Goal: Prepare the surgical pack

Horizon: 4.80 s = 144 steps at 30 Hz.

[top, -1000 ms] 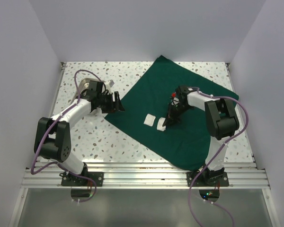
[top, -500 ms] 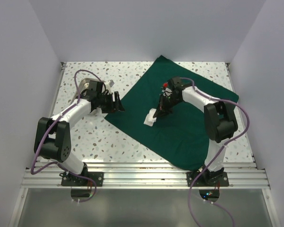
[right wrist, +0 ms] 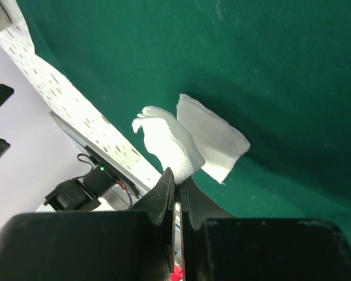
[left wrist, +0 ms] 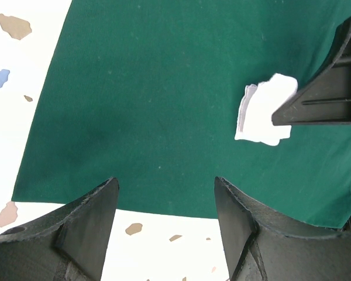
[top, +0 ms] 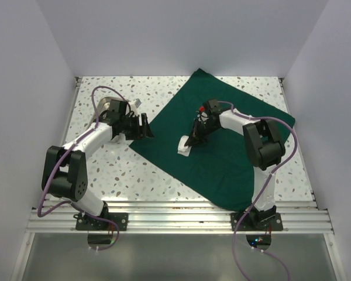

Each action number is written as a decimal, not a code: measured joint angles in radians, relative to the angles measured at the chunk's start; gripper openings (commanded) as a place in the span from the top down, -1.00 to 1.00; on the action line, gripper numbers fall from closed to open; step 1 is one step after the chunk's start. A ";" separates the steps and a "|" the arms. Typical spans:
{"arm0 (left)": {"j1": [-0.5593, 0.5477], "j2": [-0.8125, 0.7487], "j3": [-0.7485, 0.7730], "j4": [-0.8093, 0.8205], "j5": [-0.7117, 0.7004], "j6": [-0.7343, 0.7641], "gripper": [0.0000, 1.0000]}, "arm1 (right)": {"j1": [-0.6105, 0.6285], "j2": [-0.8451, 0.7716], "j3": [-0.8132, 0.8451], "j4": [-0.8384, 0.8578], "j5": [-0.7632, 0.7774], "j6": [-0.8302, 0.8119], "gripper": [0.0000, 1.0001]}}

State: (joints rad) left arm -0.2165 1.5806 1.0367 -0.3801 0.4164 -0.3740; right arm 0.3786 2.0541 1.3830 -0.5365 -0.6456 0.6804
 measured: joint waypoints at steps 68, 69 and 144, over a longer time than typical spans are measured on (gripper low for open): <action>0.001 0.000 0.000 -0.003 0.018 0.019 -0.41 | 0.014 0.084 0.100 -0.101 0.101 -0.074 0.36; 0.001 0.000 0.000 -0.002 0.018 0.019 -0.41 | 0.016 0.089 0.108 -0.101 0.101 -0.074 0.37; 0.453 0.356 0.166 0.371 0.373 -0.166 0.96 | -0.118 -0.141 0.263 -0.397 0.198 -0.245 -0.41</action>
State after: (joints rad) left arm 0.2367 1.9366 1.2026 -0.0093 0.7898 -0.5400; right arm 0.2604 1.9129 1.6463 -0.9337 -0.4473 0.4355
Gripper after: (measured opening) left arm 0.028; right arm 0.698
